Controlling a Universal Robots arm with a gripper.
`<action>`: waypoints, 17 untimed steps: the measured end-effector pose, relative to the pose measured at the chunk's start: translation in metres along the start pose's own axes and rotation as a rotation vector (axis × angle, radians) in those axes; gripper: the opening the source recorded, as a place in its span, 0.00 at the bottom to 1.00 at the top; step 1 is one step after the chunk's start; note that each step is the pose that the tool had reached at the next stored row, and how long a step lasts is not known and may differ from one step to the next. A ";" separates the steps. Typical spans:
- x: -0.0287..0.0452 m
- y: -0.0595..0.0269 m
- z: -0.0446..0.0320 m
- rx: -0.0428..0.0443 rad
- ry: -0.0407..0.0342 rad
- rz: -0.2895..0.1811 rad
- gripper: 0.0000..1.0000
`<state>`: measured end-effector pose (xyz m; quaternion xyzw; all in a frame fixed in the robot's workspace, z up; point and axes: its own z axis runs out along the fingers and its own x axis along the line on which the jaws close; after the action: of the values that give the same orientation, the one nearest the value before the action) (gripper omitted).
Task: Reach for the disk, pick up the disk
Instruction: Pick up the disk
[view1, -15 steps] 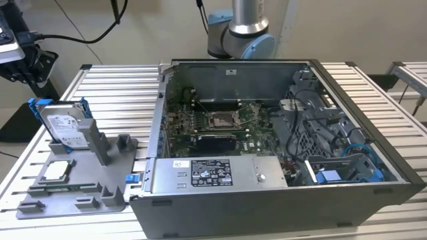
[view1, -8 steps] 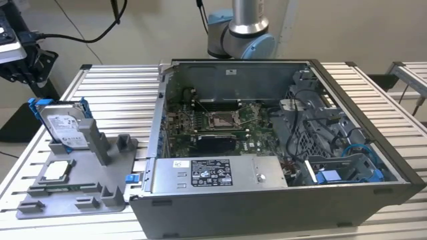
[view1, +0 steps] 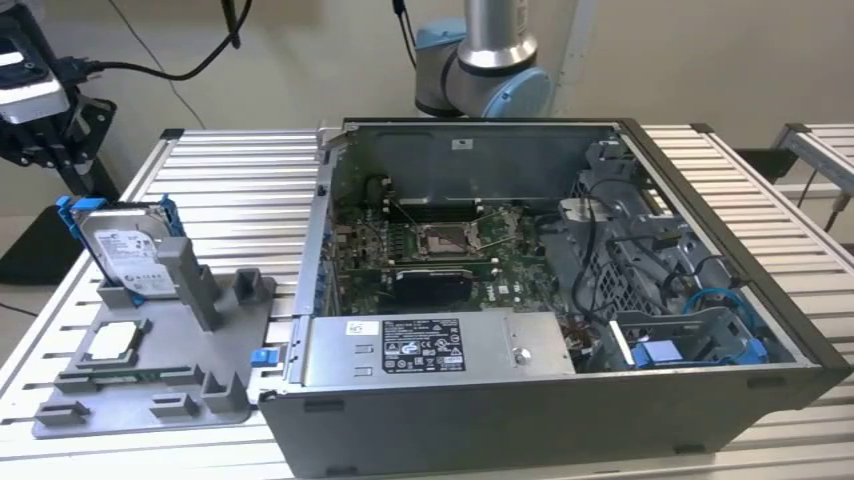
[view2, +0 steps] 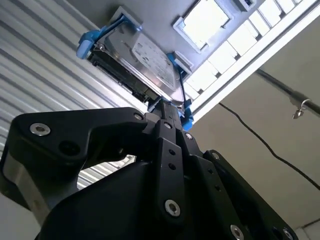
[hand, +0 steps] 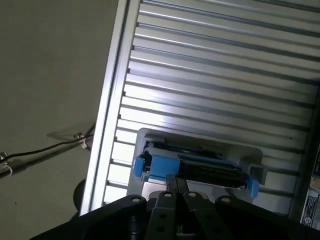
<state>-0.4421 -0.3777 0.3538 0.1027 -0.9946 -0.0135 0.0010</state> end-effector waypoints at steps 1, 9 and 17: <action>0.0000 0.0000 0.0000 0.0000 0.0004 -0.019 0.00; 0.0000 0.0000 0.0000 -0.0001 0.0044 -0.161 0.00; 0.0003 0.0001 0.0000 -0.0002 0.0078 -0.286 0.00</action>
<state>-0.4425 -0.3777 0.3538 0.2436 -0.9698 -0.0132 0.0029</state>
